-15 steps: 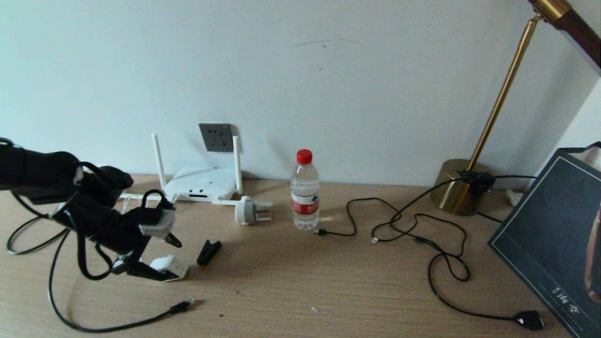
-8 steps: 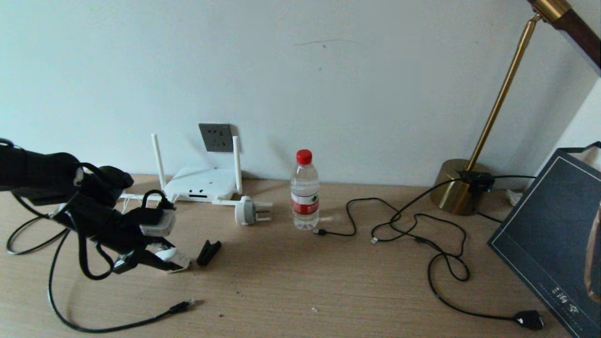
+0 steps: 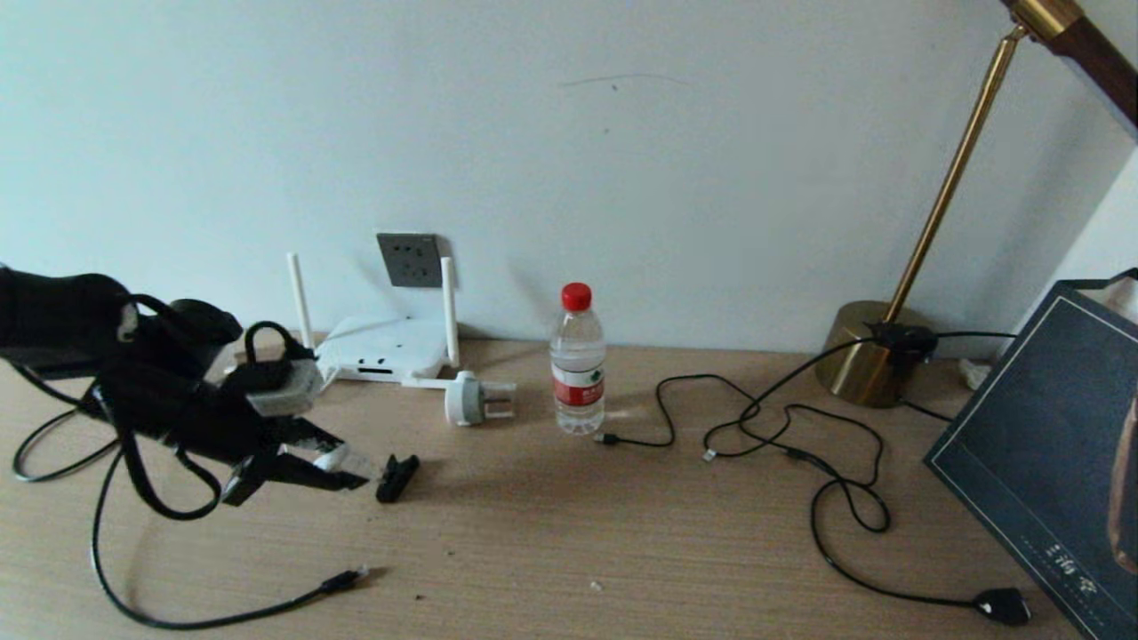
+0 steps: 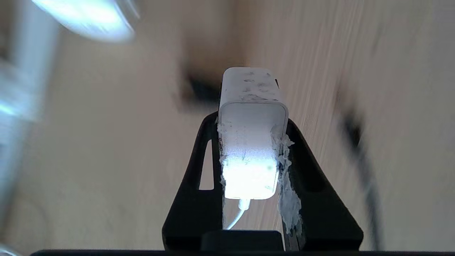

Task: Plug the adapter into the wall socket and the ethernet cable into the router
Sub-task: Pick up plug, then align plug and socket

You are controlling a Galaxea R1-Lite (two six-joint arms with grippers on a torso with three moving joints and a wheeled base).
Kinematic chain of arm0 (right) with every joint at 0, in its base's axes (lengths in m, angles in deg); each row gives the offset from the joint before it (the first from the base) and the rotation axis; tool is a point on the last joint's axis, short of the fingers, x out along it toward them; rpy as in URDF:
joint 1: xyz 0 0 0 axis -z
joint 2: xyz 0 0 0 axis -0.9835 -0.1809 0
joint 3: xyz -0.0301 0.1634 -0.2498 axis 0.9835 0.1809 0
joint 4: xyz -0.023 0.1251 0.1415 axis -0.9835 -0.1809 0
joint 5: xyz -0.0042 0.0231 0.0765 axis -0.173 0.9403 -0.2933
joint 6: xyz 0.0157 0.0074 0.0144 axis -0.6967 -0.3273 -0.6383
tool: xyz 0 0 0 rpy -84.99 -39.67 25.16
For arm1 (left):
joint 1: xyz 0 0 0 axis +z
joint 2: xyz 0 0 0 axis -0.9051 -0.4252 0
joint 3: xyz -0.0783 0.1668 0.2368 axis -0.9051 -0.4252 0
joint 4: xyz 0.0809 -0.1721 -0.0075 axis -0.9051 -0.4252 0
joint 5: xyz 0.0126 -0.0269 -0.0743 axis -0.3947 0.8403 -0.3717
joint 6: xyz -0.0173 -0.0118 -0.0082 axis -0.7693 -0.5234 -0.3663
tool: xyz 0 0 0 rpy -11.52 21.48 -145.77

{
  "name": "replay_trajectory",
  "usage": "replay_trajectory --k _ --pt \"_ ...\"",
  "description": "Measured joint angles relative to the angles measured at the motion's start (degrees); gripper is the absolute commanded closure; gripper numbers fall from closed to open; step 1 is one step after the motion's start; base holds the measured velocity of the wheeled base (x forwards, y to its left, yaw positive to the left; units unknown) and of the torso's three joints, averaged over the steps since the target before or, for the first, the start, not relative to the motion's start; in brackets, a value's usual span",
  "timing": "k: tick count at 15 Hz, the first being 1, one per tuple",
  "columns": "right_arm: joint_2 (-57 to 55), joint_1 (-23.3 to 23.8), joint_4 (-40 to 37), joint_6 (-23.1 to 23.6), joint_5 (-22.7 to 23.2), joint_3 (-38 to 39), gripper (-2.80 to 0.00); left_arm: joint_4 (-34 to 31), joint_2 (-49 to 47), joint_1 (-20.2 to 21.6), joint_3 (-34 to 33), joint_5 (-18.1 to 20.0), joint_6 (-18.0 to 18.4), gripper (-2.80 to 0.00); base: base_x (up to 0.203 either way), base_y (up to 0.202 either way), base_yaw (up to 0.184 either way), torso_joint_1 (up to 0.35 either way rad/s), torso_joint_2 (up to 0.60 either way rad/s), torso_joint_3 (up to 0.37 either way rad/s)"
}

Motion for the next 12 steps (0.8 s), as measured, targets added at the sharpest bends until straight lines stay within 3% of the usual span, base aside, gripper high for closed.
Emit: replay_trajectory --k 5,9,12 --pt "0.0 0.0 0.0 0.0 0.0 0.0 0.0 -1.9 12.9 0.8 1.1 12.0 -21.5 0.0 0.0 0.0 0.0 0.0 0.0 0.0" --pt "0.0 0.0 0.0 0.0 0.0 0.0 0.0 -12.3 24.1 4.0 1.3 12.6 -34.5 0.0 0.0 0.0 0.0 0.0 0.0 0.0" --pt "0.0 0.0 0.0 0.0 0.0 0.0 0.0 -16.3 28.7 3.9 4.6 12.7 -48.8 0.0 0.0 0.0 0.0 0.0 0.0 0.0"
